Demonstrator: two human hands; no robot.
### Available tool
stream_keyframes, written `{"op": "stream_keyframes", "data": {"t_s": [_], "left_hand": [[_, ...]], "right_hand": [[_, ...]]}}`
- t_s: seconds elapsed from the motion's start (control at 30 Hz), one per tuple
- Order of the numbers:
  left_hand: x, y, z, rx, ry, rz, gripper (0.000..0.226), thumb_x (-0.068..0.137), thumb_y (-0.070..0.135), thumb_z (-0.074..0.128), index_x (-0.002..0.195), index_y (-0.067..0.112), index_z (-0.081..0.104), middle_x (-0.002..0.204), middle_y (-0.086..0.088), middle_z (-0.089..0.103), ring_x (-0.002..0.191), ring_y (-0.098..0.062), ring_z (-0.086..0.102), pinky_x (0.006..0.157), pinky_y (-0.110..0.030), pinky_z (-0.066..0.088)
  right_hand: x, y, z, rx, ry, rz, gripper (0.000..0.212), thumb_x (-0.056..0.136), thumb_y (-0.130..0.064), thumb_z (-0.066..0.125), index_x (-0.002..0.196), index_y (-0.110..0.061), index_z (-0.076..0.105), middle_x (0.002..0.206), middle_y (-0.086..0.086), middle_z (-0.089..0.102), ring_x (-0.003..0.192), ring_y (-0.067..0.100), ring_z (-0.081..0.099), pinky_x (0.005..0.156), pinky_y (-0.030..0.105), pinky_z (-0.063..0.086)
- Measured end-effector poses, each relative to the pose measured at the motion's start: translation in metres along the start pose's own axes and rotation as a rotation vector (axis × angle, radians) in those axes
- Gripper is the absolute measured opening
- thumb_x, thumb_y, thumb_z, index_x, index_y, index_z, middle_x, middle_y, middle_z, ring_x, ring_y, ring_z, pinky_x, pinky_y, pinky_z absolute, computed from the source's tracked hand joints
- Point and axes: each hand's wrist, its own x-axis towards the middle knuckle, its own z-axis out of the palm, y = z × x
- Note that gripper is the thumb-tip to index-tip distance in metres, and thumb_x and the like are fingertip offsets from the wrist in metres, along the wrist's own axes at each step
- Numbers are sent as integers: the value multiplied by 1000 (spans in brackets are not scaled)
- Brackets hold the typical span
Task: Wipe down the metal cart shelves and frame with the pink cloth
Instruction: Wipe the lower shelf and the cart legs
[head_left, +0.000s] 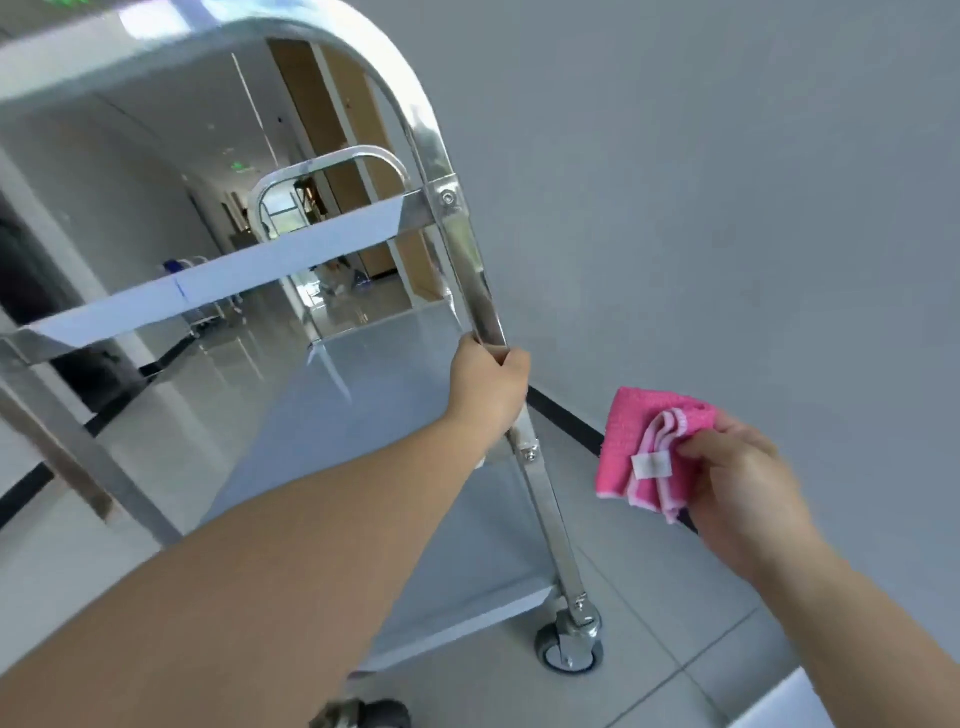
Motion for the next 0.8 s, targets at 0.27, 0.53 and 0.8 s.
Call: {"op": "stream_keyframes", "data": {"t_s": [0.27, 0.53, 0.8], "left_hand": [[-51, -23, -129, 126, 198, -84, 20, 88, 13, 53, 75, -1, 57, 63, -8, 60, 32, 0, 44, 36, -12, 33], [-83, -61, -278, 159, 346, -159, 31, 89, 27, 59, 81, -3, 61, 52, 0, 58, 29, -4, 33, 35, -15, 27], [-94, -100, -400, 109, 454, -218, 21, 88, 19, 60, 84, 11, 41, 72, -14, 55, 31, -2, 43, 34, -13, 28]], "right_hand": [[-34, 51, 50, 56, -151, 133, 38, 85, 15, 32, 92, -3, 64, 82, 10, 68, 74, 20, 65, 69, 33, 56], [-70, 83, 128, -42, -281, 177, 34, 85, 17, 32, 93, 1, 62, 72, 10, 66, 60, 18, 65, 48, 28, 53], [-102, 136, 202, -186, -404, 157, 39, 87, 19, 33, 83, -7, 63, 67, 2, 70, 61, 12, 66, 52, 23, 54]]}}
